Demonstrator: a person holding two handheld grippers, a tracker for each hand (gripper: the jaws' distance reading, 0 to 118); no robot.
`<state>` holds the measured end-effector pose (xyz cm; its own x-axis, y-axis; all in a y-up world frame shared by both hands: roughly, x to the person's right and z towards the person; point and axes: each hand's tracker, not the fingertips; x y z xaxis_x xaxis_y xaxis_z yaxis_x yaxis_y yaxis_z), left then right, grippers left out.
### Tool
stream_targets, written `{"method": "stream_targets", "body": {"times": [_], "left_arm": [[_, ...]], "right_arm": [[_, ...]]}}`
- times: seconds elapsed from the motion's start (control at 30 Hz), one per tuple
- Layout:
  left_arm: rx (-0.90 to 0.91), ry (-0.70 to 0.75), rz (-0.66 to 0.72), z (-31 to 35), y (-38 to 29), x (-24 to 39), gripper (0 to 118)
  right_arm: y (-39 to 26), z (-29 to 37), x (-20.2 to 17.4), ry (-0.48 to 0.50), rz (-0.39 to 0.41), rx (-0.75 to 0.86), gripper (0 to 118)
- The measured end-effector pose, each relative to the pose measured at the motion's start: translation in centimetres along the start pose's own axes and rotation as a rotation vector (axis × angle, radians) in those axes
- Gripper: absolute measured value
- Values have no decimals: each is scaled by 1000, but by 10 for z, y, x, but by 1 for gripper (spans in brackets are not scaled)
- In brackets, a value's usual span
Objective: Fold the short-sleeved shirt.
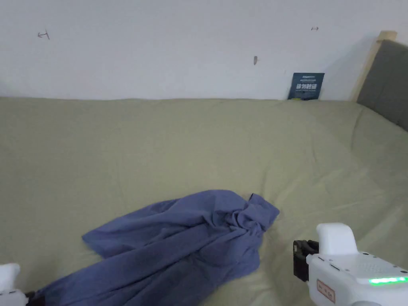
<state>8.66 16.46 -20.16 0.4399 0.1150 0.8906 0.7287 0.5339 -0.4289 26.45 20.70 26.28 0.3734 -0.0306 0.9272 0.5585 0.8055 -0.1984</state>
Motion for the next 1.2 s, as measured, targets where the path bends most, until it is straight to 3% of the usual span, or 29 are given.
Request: {"method": "stream_targets", "body": {"times": [0.23,0.27,0.3,0.37,0.4,0.43,0.5,0.63,0.73,0.77,0.8,0.83,0.87,0.97,1.2], "left_arm": [[4,-5,-13,5,-4,6,1],[3,-6,-16,9,0,10,1],[2,-7,-17,10,0,12,1],[1,-6,-26,12,0,16,1],[-5,-4,-31,10,3,15,1],[-4,1,-31,10,3,17,1],[-2,-5,-30,11,3,19,1],[-13,-13,-24,1,7,15,1],[-27,-20,-12,-13,5,1,1],[-31,-26,-4,-13,6,-1,1],[-29,-26,-4,-15,3,1,1],[-27,-27,-7,-13,3,1,1],[-22,-24,-10,-11,4,-1,1],[-12,-16,-15,0,7,-3,1],[112,27,-8,62,43,-14,1]], "right_arm": [[67,-116,45,-40,42,-99,4],[74,-132,47,-35,53,-118,21],[79,-145,49,-16,59,-159,75],[87,-174,52,14,40,-228,106],[87,-190,51,29,24,-300,106],[92,-189,51,-9,19,-177,117],[91,-204,42,1,50,-314,109],[67,-244,32,-19,155,-414,107],[60,-238,26,-58,140,-360,94],[66,-228,25,-17,117,-387,77],[68,-220,23,-10,121,-379,22],[75,-207,25,-10,175,-350,6],[76,-195,25,-35,202,-334,6],[88,-160,32,38,141,-318,6],[138,-45,43,26,82,-124,6]]}}
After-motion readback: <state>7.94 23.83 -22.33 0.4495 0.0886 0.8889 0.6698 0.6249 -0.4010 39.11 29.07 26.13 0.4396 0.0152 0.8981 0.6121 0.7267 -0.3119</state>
